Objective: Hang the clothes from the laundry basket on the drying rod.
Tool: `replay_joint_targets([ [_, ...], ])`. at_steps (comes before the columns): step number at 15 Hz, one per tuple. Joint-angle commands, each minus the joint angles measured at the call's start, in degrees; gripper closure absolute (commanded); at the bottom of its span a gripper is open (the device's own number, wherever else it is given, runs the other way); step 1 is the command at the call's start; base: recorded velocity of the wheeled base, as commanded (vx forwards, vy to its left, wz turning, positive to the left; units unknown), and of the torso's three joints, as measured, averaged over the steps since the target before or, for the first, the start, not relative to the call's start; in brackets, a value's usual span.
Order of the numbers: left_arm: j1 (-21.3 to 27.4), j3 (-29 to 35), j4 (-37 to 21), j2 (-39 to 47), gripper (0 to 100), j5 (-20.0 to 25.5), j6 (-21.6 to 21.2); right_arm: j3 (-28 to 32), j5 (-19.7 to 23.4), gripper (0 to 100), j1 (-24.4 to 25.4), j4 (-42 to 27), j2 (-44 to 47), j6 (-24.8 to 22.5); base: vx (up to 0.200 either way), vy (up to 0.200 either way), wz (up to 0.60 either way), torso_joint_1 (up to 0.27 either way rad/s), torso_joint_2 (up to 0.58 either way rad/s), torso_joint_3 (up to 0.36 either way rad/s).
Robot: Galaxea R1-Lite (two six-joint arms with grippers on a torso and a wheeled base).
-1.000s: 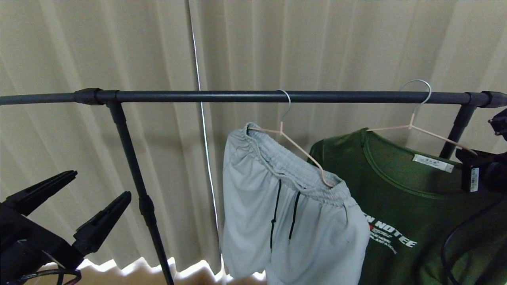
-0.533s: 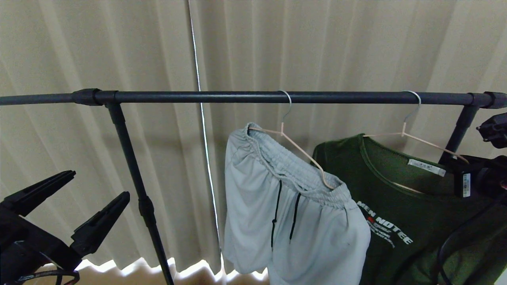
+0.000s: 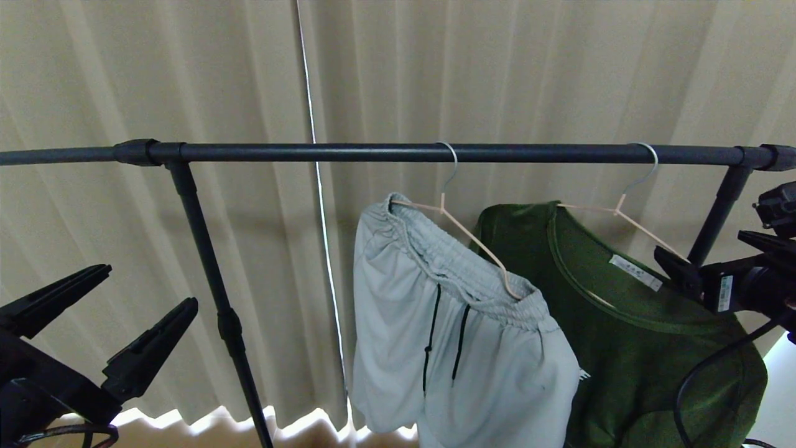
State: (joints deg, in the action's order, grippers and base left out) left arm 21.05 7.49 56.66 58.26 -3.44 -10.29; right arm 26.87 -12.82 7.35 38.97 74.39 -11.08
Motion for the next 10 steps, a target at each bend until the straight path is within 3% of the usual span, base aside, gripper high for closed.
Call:
replay_joint_targets([
  [1,-0.14,0.25,0.03,-0.60,0,-0.08,0.01,-2.00,1.31,0,1.44,2.16,-0.21,0.01,0.000,0.000,0.00,0.000,0.00,0.000],
  [3,-0.31,0.43,-0.06,-0.95,0,-0.08,0.09,-4.90,7.90,0,1.44,5.59,-0.47,0.18,0.000,0.000,0.00,0.000,0.00,0.000],
  [4,-0.31,0.43,-0.06,-1.04,0,-0.08,0.01,-5.16,8.25,0,1.44,5.85,-0.47,0.18,0.000,0.000,0.00,0.000,0.00,0.000],
  [6,-0.49,0.51,-0.06,-1.04,0,-0.08,0.01,-7.00,13.79,0,1.53,9.72,-2.40,0.27,0.000,0.000,0.00,0.000,0.00,0.000],
  [10,-0.57,0.43,-0.06,-1.22,0,-0.17,-0.35,-8.76,17.31,0,1.79,12.71,-7.41,0.27,0.000,0.000,0.00,0.000,0.00,0.000],
])
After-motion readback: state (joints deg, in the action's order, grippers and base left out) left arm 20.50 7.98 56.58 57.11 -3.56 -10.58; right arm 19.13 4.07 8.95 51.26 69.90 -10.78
